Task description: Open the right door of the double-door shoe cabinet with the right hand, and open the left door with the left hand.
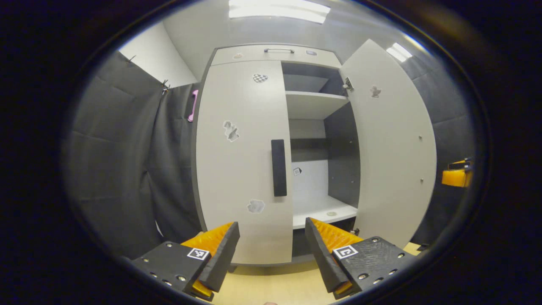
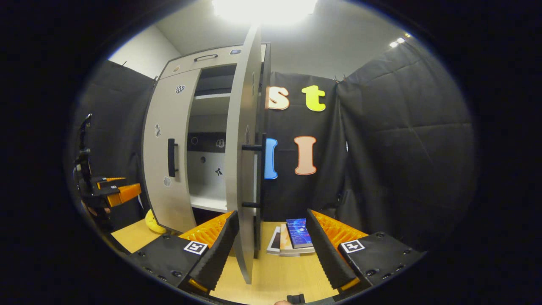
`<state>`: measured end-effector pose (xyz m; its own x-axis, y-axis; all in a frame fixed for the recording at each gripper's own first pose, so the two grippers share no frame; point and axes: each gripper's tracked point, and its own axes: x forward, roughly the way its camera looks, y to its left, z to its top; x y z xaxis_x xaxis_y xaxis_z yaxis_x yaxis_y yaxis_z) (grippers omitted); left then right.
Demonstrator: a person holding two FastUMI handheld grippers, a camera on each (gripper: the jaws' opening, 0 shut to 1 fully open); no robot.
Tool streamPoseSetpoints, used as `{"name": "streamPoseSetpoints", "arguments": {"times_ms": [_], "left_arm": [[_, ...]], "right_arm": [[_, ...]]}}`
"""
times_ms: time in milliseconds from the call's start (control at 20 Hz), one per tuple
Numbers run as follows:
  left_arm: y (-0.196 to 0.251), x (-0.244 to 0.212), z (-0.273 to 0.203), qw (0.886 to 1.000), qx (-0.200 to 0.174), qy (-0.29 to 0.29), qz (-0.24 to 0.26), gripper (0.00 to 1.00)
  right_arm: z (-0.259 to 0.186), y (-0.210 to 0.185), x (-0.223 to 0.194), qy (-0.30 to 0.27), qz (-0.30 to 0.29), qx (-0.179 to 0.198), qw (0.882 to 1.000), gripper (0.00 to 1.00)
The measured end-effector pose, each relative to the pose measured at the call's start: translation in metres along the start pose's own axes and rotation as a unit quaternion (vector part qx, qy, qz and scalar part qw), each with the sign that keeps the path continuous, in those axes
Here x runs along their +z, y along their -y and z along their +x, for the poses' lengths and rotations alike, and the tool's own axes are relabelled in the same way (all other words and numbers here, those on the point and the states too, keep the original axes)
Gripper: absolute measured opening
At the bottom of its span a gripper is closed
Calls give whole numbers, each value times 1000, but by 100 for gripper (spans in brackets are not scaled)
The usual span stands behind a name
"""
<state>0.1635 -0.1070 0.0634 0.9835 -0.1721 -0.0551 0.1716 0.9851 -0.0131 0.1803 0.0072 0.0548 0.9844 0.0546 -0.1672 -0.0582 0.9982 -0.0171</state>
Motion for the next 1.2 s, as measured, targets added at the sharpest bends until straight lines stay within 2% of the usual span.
{"name": "streamPoseSetpoints", "arguments": {"times_ms": [100, 150, 200, 250, 600, 750, 1000, 1200], "left_arm": [[-1, 9, 15, 1000, 1, 3, 4, 90], [-2, 12, 23, 1000, 1, 2, 4, 90], [-2, 15, 31, 1000, 0, 2, 3, 90], [-3, 18, 40, 1000, 0, 3, 2, 90], [-2, 31, 96, 1000, -17, 3, -4, 90], [2, 33, 123, 1000, -18, -2, -10, 90], [5, 33, 157, 1000, -24, -12, -14, 90], [2, 33, 174, 1000, -10, -16, -14, 90]], "right_arm": [[-4, -3, -4, -3, 13, -3, 1000, 98], [-7, -3, -7, -5, 21, -5, 1000, 94], [-8, -3, -10, -9, 27, -8, 1000, 94], [-10, -2, -13, -16, 30, -12, 999, 98], [-20, 10, -21, -34, 37, -46, 998, 98], [-22, 6, -26, -45, 53, -48, 996, 98], [-29, 4, -31, -63, 44, -53, 996, 98], [-28, 3, -32, -68, 35, -52, 996, 98]]}}
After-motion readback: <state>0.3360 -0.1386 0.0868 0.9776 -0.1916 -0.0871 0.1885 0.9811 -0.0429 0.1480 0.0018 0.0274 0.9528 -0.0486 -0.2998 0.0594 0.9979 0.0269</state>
